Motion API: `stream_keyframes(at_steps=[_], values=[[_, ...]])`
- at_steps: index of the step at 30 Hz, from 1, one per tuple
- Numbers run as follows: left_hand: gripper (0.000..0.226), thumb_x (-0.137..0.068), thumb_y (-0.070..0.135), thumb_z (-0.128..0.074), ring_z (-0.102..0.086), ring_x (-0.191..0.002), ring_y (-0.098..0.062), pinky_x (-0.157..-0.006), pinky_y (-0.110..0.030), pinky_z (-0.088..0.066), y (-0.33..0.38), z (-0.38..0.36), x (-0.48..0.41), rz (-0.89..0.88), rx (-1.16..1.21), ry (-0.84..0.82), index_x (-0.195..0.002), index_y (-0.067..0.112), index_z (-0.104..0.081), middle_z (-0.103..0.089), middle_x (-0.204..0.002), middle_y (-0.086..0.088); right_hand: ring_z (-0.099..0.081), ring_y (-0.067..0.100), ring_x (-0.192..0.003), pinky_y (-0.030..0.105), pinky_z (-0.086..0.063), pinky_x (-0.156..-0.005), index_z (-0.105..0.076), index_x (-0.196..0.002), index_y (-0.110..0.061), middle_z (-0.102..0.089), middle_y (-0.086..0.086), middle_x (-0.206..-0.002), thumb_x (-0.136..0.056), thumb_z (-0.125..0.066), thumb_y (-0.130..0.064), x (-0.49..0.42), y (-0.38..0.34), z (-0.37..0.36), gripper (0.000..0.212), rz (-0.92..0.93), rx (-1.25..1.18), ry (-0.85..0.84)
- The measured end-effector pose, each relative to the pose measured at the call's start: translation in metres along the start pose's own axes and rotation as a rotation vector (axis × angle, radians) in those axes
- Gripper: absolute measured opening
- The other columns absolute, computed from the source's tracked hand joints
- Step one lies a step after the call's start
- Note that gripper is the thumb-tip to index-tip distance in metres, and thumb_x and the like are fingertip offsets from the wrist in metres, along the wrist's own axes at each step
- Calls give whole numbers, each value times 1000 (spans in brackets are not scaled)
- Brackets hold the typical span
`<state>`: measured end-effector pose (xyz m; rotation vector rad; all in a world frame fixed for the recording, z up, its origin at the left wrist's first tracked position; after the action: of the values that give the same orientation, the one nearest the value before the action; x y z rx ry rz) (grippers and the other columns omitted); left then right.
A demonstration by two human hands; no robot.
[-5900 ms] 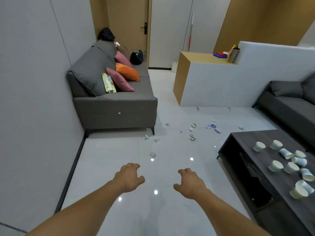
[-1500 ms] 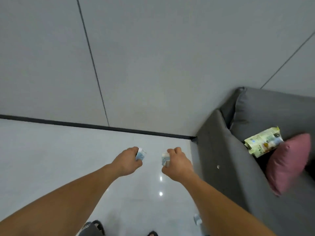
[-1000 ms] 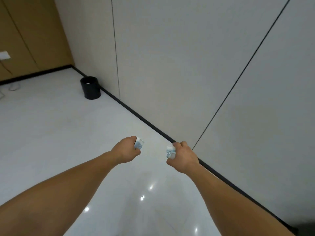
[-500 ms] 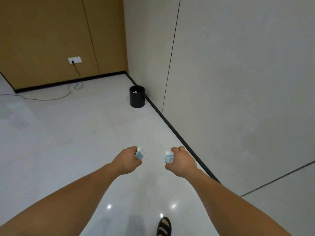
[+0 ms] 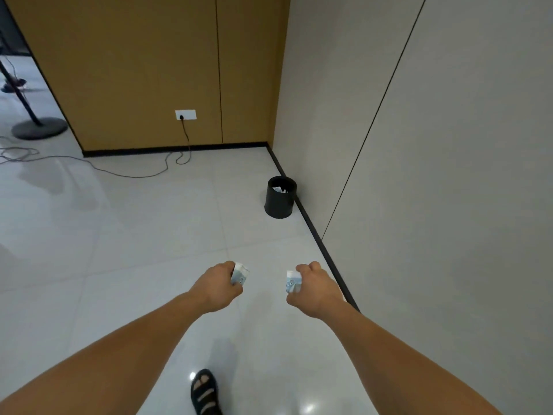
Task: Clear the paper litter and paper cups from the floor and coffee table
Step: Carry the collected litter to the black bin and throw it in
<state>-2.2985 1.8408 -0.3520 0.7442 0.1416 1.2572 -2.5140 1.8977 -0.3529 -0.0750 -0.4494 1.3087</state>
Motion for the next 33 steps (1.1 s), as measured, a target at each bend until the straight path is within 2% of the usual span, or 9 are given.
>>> stream_keyframes(at_steps=[5,11,15,22,27,33], values=[[25,-88,24,-58,-58,-82,-20,-62,-26,-41,-8,53,-102,-20,6,16,-111,16,-54,-60,-101,-3,-45,22,-118,33,-44,-88,-38,-141,-22,-39,1,-133,-78,-65,-43,-100,-48,14,72,24,22,-9],[26,-86,23,-58,-58,-83,-20,-64,-26,-42,-8,111,-208,-50,-61,-14,-112,17,-54,-60,-100,-2,-45,22,-119,33,-44,-90,-38,-142,-22,-39,1,-133,-78,-66,-43,-211,-92,49,72,57,-8,32],[23,-86,23,-59,-57,-80,-18,-60,-24,-39,-3,126,-281,-49,-87,-43,-107,18,-53,-60,-97,-2,-45,23,-118,34,-44,-90,-39,-141,-21,-40,3,-132,-78,-66,-43,-281,-93,61,71,52,-3,13],[24,-87,24,-58,-58,-82,-17,-62,-22,-40,17,172,-423,-16,-141,-13,-110,18,-54,-61,-100,-2,-44,26,-119,36,-45,-91,-40,-139,-18,-39,6,-132,-79,-67,-42,-437,-81,109,70,75,3,7],[30,-88,26,-58,-58,-89,-19,-72,-24,-44,36,203,-505,-11,-162,16,-116,16,-53,-61,-107,-4,-43,26,-121,36,-44,-92,-40,-138,-19,-37,6,-136,-78,-67,-42,-523,-82,142,69,93,-15,-9],[30,-89,27,-58,-58,-95,-21,-78,-26,-46,53,209,-610,-37,-163,-62,-116,15,-53,-60,-111,-6,-39,28,-128,39,-45,-98,-36,-144,-19,-33,8,-144,-80,-67,-42,-620,-70,162,75,44,-27,-25]])
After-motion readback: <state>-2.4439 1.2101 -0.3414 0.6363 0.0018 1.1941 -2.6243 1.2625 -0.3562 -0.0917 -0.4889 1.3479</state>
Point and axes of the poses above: each hand's wrist, its own x-axis away from the middle knuckle, its own z-axis out of the back of the hand, y = z × x, the point moved 8 cm from there along -x, towards the middle knuckle
